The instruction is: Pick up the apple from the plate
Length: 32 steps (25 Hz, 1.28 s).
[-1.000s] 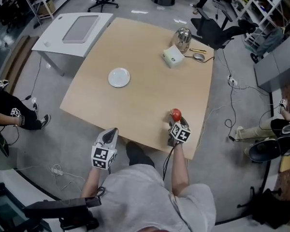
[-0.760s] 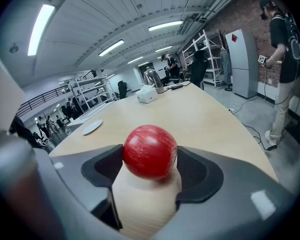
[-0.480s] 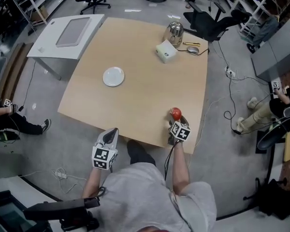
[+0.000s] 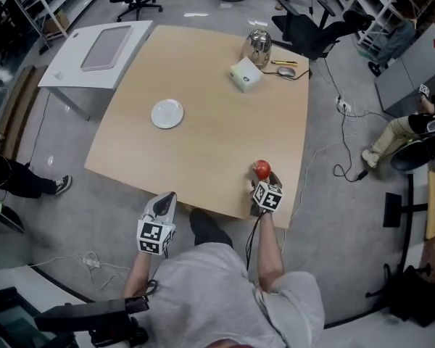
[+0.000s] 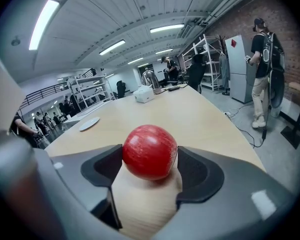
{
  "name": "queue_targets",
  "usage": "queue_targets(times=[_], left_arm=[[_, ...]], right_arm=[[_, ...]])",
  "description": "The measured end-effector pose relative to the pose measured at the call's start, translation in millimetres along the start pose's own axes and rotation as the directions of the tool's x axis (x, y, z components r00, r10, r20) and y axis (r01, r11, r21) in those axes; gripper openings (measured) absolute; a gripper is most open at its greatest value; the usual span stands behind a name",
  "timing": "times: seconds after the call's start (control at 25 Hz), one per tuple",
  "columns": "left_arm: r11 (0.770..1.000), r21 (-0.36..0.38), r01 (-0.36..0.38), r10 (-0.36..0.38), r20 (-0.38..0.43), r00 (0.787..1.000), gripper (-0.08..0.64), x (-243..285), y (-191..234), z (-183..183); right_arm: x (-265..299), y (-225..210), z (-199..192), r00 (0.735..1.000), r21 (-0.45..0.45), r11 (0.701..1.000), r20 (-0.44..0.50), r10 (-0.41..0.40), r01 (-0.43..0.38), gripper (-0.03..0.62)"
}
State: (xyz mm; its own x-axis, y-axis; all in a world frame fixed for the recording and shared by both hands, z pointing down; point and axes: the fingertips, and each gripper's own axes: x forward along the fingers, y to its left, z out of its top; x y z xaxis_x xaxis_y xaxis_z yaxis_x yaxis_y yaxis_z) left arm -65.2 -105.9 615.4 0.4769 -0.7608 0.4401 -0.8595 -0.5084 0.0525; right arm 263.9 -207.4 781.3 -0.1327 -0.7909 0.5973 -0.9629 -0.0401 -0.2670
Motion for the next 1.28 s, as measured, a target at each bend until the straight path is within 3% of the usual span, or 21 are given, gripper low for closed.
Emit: queue_targets(times=[0.28, 1.28], left_arm=[[1.000, 0.003, 0.005, -0.005, 0.000, 1.000, 0.020, 1, -2, 3], [1.000, 0.009, 0.012, -0.012, 0.013, 1.000, 0.020, -1, -13, 6]], right_arm=[[-2, 3, 3, 1.000, -0.007, 1.000, 0.008, 0.023, -0.023, 0.390], [-16, 7, 12, 0.999, -0.030, 0.999, 0.029, 0.041, -0.040, 0.388]])
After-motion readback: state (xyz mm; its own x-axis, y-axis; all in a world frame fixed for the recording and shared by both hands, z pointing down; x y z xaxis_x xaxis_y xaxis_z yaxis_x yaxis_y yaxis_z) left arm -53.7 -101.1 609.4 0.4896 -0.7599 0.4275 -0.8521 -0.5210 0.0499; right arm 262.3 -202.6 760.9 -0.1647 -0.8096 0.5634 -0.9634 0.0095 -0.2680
